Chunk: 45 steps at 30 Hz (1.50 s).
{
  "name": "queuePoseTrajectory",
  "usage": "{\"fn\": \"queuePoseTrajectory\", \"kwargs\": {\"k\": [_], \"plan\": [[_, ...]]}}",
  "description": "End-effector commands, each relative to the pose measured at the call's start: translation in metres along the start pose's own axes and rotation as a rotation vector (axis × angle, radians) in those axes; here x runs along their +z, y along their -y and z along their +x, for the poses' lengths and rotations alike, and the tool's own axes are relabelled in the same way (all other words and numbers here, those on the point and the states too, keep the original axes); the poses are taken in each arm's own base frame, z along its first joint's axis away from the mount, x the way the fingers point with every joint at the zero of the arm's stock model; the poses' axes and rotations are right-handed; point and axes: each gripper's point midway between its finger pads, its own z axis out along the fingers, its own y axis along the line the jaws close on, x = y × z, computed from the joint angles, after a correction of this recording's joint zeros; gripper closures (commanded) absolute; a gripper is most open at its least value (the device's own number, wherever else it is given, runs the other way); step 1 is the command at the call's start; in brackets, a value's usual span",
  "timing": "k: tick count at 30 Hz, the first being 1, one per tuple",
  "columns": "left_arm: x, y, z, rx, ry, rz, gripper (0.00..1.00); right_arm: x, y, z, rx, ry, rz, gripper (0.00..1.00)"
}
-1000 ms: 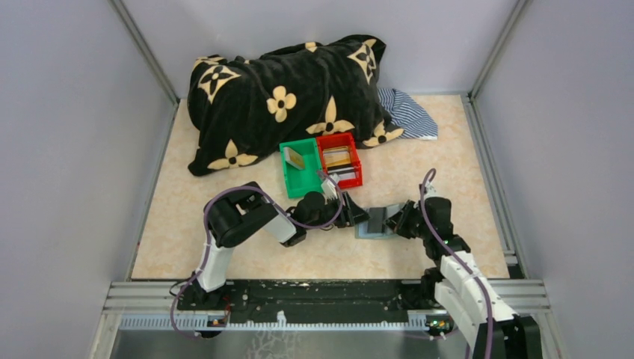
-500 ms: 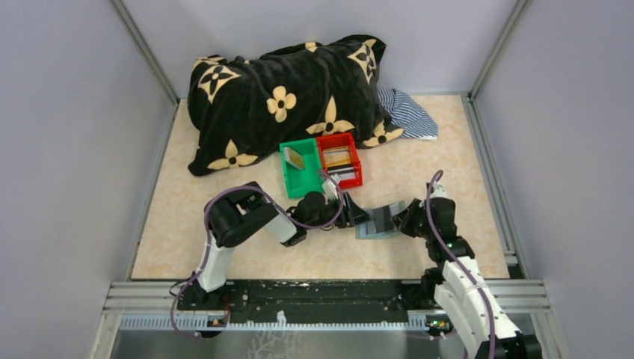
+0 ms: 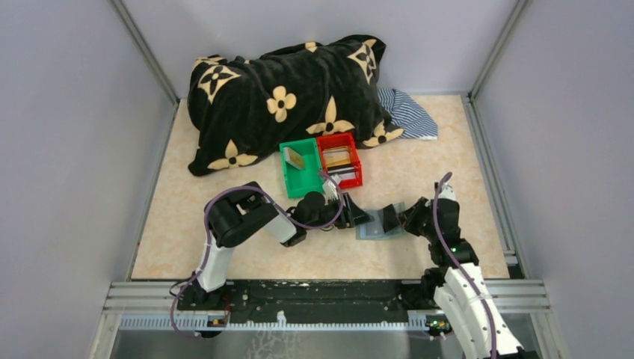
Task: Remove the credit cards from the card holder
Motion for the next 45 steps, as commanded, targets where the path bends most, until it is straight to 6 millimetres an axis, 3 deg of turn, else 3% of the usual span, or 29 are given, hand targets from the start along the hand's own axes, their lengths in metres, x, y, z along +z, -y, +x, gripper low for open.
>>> {"fn": "queuePoseTrajectory", "kwargs": {"k": [1, 6, 14, 19, 23, 24, 27, 29, 34, 38, 41, 45], "plan": [[-0.012, -0.036, 0.033, -0.02, -0.103, -0.107, 0.35, -0.014, -0.025, -0.042, 0.005, 0.129, -0.049, 1.0], [-0.012, -0.035, 0.031, -0.02, -0.099, -0.103, 0.34, -0.023, -0.035, -0.054, -0.007, 0.157, -0.068, 1.0], [-0.013, -0.032, 0.03, -0.019, -0.092, -0.092, 0.34, -0.029, -0.044, -0.057, -0.012, 0.157, -0.103, 1.0], [-0.013, -0.03, 0.029, -0.019, -0.09, -0.087, 0.34, -0.021, -0.045, -0.048, -0.024, 0.11, -0.124, 1.0], [-0.013, -0.03, 0.03, -0.022, -0.094, -0.083, 0.34, -0.007, -0.026, -0.031, -0.038, 0.019, -0.043, 1.0], [-0.013, -0.03, 0.03, -0.022, -0.094, -0.083, 0.34, -0.003, -0.018, -0.026, -0.025, -0.004, -0.005, 0.96], [-0.012, -0.029, 0.03, -0.022, -0.094, -0.077, 0.34, 0.003, -0.005, -0.017, -0.003, -0.039, 0.053, 0.66], [-0.012, -0.029, 0.03, -0.02, -0.096, -0.077, 0.34, 0.004, -0.001, -0.017, -0.01, -0.033, 0.07, 0.59], [-0.011, -0.028, 0.031, -0.021, -0.101, -0.071, 0.34, 0.006, 0.008, -0.02, -0.041, -0.011, 0.11, 0.59], [-0.01, -0.028, 0.031, -0.023, -0.102, -0.064, 0.34, 0.013, 0.015, -0.008, -0.052, -0.079, 0.13, 0.59], [-0.01, -0.028, 0.031, -0.025, -0.103, -0.06, 0.34, 0.017, 0.014, 0.001, -0.05, -0.12, 0.112, 0.59], [-0.01, -0.03, 0.032, -0.027, -0.107, -0.061, 0.34, 0.016, 0.008, -0.002, -0.054, -0.1, 0.079, 0.63]]}}
